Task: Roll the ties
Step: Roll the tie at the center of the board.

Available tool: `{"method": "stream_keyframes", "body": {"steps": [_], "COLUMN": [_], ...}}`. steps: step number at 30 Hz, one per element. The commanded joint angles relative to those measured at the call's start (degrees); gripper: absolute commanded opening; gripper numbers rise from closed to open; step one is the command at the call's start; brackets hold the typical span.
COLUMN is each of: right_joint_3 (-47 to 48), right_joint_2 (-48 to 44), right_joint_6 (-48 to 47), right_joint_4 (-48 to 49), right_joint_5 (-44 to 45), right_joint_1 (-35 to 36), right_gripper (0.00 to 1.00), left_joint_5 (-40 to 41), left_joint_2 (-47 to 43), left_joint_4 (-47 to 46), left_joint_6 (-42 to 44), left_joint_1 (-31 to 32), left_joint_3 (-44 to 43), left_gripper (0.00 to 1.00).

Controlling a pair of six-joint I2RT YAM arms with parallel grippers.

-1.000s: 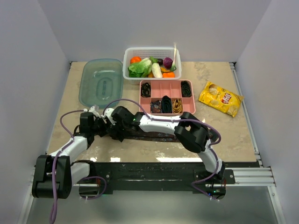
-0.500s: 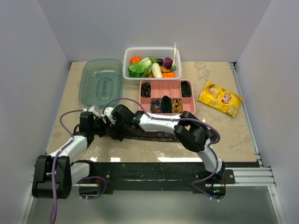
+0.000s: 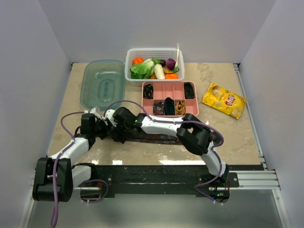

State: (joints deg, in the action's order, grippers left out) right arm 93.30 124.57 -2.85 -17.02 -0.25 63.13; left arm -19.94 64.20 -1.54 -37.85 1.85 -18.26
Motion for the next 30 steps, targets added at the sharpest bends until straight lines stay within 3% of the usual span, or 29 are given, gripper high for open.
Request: {"method": "stream_keyframes", "body": {"steps": [1,8,17,30], "right_joint_3": [0.92,-0.04,-2.33,-7.96], "right_joint_2": [4.53,5.59,4.01,-9.26], "right_joint_6": [-1.45,-1.01,-0.23,2.32], "right_joint_4": [-0.65,-0.74,0.31,7.79], "right_joint_5": [6.31,3.51,0.43,2.89], "right_joint_1": [2.17,2.43,2.34,2.17], "right_gripper": [0.91,0.89,0.89,0.99], "left_joint_5": [-4.49,-3.44,3.75,9.13], "left_joint_2": [0.13,-0.92,-5.23,-8.39], "left_joint_4": [-1.97,-0.57,8.65,17.53], "left_joint_6": [-1.88,-2.50,-1.71,-1.09], "left_joint_1": [0.53,0.44,-0.53,-3.15], "left_joint_3": [-2.57,-3.53,-6.52,-10.56], "left_gripper": [0.67,0.74,0.81,0.86]}}
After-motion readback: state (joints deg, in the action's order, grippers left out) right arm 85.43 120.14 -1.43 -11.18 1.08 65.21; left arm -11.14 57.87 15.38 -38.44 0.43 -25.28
